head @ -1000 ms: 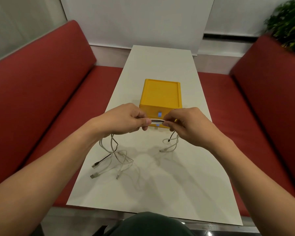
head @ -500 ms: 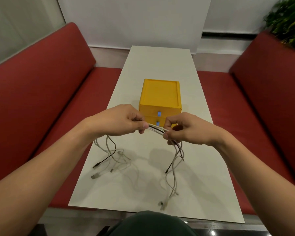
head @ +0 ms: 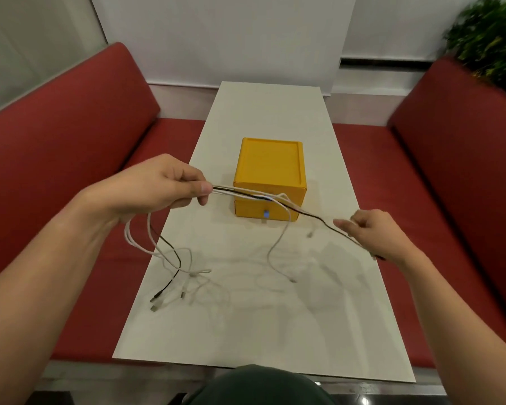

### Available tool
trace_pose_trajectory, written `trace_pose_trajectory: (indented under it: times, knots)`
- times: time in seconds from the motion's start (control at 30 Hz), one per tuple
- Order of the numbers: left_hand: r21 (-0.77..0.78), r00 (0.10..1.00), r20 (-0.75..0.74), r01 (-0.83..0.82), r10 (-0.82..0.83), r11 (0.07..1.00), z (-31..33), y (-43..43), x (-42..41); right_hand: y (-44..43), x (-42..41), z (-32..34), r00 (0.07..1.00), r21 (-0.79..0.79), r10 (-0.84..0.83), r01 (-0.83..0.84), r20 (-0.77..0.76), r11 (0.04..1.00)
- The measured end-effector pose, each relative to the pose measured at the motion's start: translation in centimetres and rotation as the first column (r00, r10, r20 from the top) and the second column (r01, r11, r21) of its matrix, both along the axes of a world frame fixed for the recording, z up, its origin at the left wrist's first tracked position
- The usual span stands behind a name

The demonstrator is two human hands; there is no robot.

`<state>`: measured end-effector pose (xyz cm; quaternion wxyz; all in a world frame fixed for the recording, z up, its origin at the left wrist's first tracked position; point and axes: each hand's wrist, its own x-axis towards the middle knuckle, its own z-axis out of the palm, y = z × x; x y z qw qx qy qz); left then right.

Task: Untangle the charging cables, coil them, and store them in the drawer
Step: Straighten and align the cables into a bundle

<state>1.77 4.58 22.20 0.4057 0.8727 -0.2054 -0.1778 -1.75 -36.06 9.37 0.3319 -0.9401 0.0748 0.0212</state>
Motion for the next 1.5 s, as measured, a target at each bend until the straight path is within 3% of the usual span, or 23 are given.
trace_pose_trajectory:
  times: [0.07,0.17,0.23,0.3,0.33,0.4,0.57,0.73,0.93,1.07,1.23,1.37,1.5]
  knots:
    - [0.021,1.0,-0.016,0.02,-0.02,1.0,0.3,-0.3,-0.2,-1.0,0.0,-0.9,0.992,-0.085,0.054,-0.064,-0.116,0.994]
    - [0.086,0.997,-0.034,0.067,-0.064,0.994,0.2,-1.8,-0.7,0.0,-0.1,0.1,0.879,-0.246,0.23,-0.353,-0.419,0.903]
    - [0.102,0.994,-0.048,0.098,-0.094,0.99,0.1,-2.6,-0.8,2.8,-0.1,1.5,0.897,-0.231,0.365,-0.421,-0.251,0.877]
    - [0.101,0.991,-0.054,0.129,-0.124,0.987,0.2,-3.2,-0.9,7.0,-0.7,3.9,0.907,0.067,0.418,-0.421,0.047,0.905]
    - [0.096,0.989,-0.055,0.141,-0.136,0.985,0.3,-3.4,-0.9,9.1,-1.1,5.0,0.898,0.249,0.423,-0.44,0.12,0.863]
    - [0.088,0.987,-0.05,0.157,-0.153,0.984,0.6,-3.6,-1.0,11.9,-1.5,6.5,0.888,0.431,0.435,-0.453,0.146,0.78]
    - [0.111,0.991,-0.024,0.134,-0.132,0.985,0.8,-3.4,-1.2,13.2,-1.5,7.0,0.896,0.489,0.372,-0.444,0.242,0.751]
    - [0.122,0.994,-0.023,0.109,-0.107,0.987,0.3,-3.2,-1.4,13.4,-1.3,7.9,0.893,0.265,0.359,-0.428,0.272,0.864]
    - [0.108,0.993,-0.041,0.113,-0.109,0.988,0.2,-3.0,-1.5,12.6,-1.4,8.8,0.854,0.271,0.45,-0.512,0.262,0.815]
    - [0.101,0.993,-0.086,0.086,-0.078,0.991,-0.4,-3.8,-1.6,12.4,-1.2,8.6,0.781,0.059,0.527,-0.575,0.334,0.816]
    - [0.143,0.995,-0.086,0.064,-0.053,0.988,-1.4,-5.6,-1.4,12.4,-1.0,7.7,0.798,-0.054,0.5,-0.514,0.337,0.856]
    - [0.194,0.991,-0.1,0.106,-0.088,0.975,-1.5,-6.1,-1.2,12.0,-1.2,7.7,0.836,0.005,0.486,-0.504,0.256,0.864]
    - [0.222,0.976,-0.168,0.174,-0.138,0.959,-1.2,-6.2,-0.9,11.5,-1.0,8.2,0.856,0.208,0.509,-0.515,0.086,0.831]
